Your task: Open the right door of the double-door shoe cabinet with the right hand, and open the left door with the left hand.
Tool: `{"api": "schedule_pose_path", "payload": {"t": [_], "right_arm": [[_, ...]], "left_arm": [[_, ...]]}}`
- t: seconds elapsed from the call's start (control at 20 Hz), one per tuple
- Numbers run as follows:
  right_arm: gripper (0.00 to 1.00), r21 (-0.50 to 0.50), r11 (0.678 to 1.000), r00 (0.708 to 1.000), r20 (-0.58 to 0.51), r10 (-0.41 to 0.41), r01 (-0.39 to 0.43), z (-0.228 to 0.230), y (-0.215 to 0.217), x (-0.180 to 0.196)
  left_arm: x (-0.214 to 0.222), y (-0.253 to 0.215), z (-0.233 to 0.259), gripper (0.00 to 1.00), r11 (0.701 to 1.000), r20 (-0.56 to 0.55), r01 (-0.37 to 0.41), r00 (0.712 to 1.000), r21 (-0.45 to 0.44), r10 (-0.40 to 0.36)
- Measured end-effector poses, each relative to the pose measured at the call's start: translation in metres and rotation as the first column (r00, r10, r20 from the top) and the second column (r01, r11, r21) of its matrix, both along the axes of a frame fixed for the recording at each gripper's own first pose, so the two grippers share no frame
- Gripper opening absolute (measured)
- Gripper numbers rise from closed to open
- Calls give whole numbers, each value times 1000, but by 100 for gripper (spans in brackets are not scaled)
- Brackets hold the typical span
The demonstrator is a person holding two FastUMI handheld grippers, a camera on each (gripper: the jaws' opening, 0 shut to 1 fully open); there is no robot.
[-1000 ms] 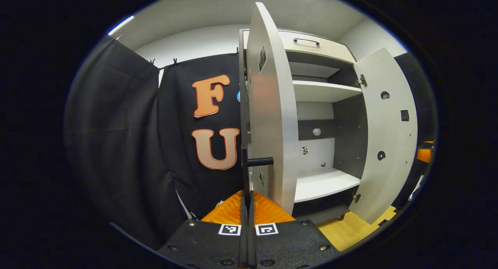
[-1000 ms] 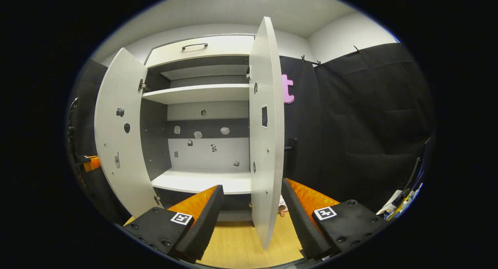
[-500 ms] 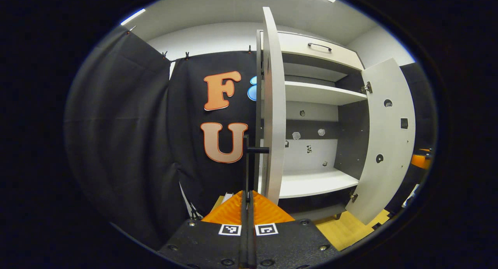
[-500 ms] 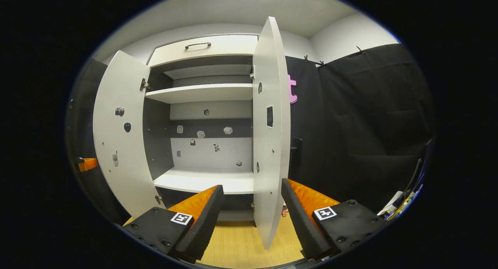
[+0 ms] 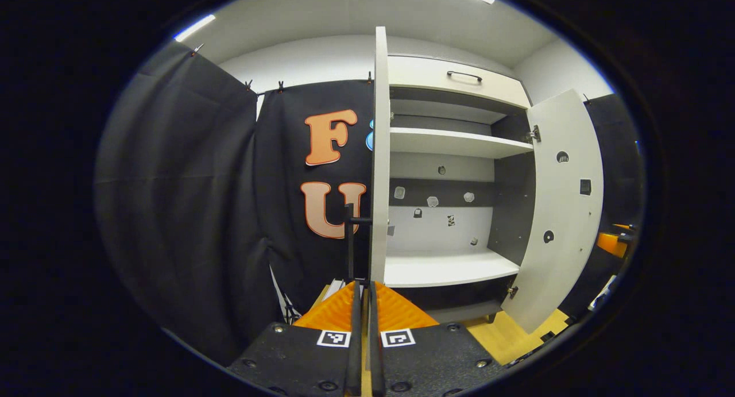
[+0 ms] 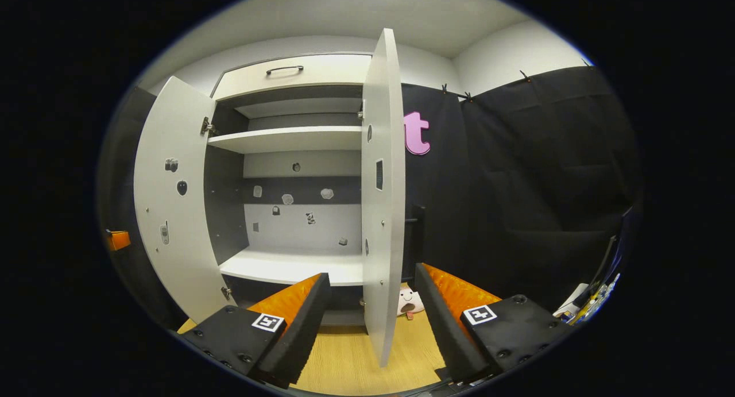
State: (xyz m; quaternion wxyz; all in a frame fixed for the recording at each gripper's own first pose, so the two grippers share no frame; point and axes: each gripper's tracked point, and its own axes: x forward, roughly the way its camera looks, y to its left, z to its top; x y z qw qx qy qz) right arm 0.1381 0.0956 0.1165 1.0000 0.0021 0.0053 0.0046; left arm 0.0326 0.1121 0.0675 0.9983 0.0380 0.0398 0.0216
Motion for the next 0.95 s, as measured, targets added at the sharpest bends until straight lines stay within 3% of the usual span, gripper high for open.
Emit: {"api": "schedule_pose_path", "payload": {"t": [0.05, 0.35, 0.4, 0.45, 0.5, 0.75, 0.95], "right_arm": [[98, 0, 1000, 1000, 2, -3, 3, 1, -1, -1], [98, -5, 1000, 1000, 5, -9, 9, 6, -11, -9], [98, -9, 1000, 1000, 3, -10, 10, 6, -12, -11], [98, -11, 1000, 1000, 3, -15, 15, 7, -14, -13], [98, -12, 1000, 1000, 4, -20, 21, 8, -17, -15], [98, -4, 1000, 1000, 12, -28, 28, 14, -24, -24], [98, -7, 999, 999, 24, -40, 40, 16, -31, -30]], "left_arm": [[-3, -5, 4, 14, 1000, 7, 8, 1000, -5, -8], [-12, -17, 13, 29, 1000, 8, -19, 1000, -8, 19], [-15, -19, 12, 44, 1000, 1, -20, 1000, 0, 20], [-16, -22, 15, 47, 1000, 0, -15, 1000, 8, 15], [-17, -24, 19, 43, 1000, 6, -10, 1000, 14, 10], [-21, -38, 30, 70, 1000, 29, 8, 1000, 6, -8], [-23, -45, 40, 81, 1000, 49, 13, 999, 24, -14]]}}
